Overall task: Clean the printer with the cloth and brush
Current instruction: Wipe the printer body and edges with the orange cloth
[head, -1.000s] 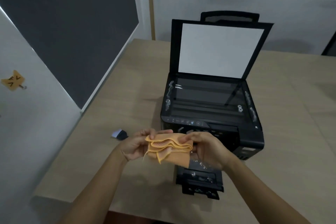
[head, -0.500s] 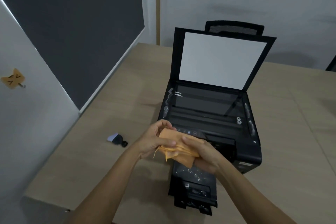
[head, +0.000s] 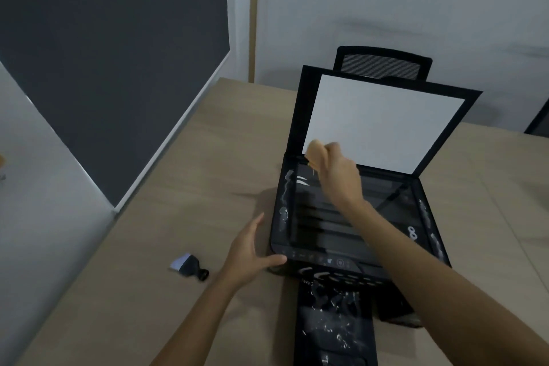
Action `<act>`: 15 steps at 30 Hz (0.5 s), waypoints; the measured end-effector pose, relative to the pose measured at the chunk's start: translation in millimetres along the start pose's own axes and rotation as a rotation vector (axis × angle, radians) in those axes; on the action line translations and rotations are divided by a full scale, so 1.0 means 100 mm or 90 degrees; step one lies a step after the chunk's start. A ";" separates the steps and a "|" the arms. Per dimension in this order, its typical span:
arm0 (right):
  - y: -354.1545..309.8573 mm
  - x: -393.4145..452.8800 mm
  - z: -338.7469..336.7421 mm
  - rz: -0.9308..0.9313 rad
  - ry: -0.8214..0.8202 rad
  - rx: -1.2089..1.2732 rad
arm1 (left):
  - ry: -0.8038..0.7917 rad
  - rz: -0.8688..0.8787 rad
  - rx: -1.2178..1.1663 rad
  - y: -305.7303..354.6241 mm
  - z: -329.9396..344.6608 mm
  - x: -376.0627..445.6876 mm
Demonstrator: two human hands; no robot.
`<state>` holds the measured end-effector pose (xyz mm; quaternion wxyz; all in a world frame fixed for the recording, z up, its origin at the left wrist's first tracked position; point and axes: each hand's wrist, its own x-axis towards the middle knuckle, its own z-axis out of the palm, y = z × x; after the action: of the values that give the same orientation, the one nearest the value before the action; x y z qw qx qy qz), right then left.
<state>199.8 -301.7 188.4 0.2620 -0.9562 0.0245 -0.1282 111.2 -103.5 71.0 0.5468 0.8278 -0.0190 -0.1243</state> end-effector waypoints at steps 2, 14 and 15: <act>-0.02 0.17 0.29 -0.062 -0.084 -0.156 | -0.013 0.007 -0.001 0.00 0.03 0.03; 0.12 0.27 1.10 -0.105 -0.304 -0.209 | -0.012 0.054 -0.072 0.00 0.07 0.06; 0.11 0.22 1.07 -0.105 -0.307 -0.204 | -0.007 0.050 -0.065 -0.02 0.08 0.07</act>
<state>248.7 -260.7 99.2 0.0947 -0.9870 -0.0964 0.0869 115.7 -111.4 65.1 0.5925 0.7969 -0.0483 -0.1079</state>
